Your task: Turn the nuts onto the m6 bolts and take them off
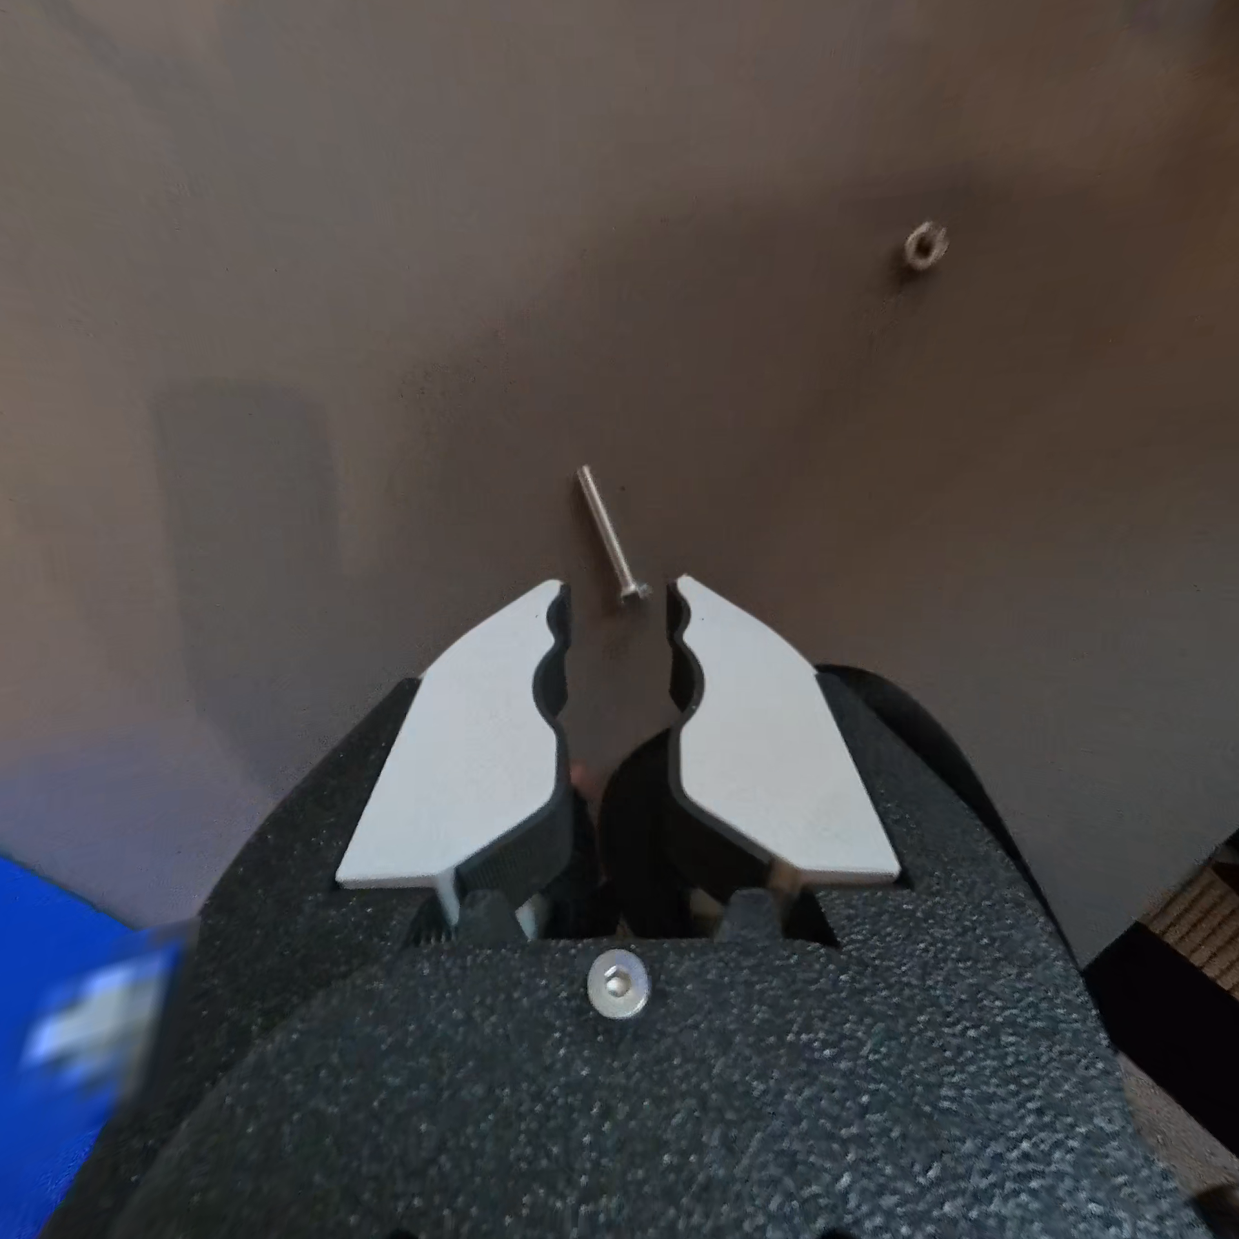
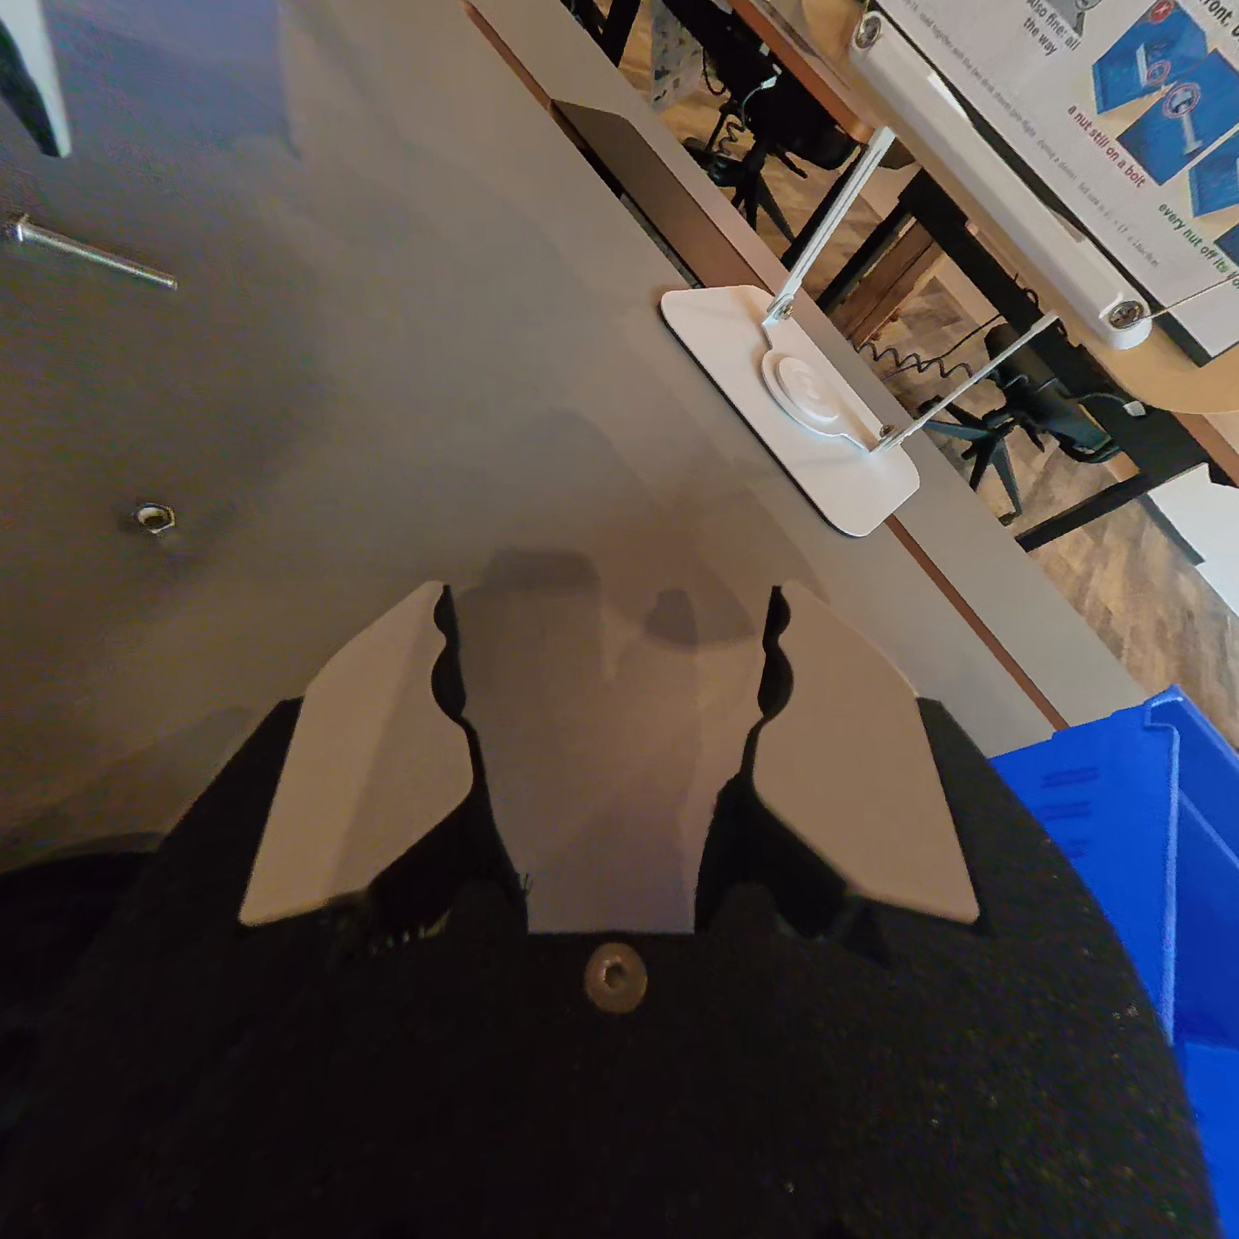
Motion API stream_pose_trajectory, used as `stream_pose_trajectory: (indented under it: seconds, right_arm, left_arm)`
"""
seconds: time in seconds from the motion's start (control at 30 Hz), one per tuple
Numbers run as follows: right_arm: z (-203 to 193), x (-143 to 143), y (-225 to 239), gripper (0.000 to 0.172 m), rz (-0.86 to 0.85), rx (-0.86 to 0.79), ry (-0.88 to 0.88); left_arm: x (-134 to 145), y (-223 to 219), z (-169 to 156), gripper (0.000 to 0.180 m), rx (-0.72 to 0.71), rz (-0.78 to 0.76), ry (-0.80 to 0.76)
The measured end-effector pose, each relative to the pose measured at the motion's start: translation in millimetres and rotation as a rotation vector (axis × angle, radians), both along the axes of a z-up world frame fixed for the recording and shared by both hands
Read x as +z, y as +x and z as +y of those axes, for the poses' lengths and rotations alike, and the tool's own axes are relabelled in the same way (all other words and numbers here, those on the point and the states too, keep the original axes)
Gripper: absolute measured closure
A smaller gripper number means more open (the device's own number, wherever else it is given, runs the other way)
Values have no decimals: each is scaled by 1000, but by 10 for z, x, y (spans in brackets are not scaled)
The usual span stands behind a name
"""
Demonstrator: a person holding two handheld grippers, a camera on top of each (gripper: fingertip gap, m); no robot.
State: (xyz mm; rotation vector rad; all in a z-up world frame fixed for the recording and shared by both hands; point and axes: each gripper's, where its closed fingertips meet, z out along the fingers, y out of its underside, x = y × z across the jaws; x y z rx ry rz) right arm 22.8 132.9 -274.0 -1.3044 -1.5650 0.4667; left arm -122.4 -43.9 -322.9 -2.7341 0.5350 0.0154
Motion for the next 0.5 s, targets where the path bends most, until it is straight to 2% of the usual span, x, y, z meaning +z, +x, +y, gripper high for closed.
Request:
stream_pose_trajectory:
  seconds: [0.2, 0.4, 0.5]
  right_arm:
    - [-1, -8, -1, 84, -10, -1, 16]
    - [25, -29, 6, 84, -13, -7, 6]
    - [22, -46, 4, 84, -19, -5, 4]
  left_arm:
    - [-238, -12, -93, 154, 30, 5, -25]
    - [-256, 8, -50, 170, 42, -61, -5]
    - [-251, 13, -31, 170, 30, -87, 31]
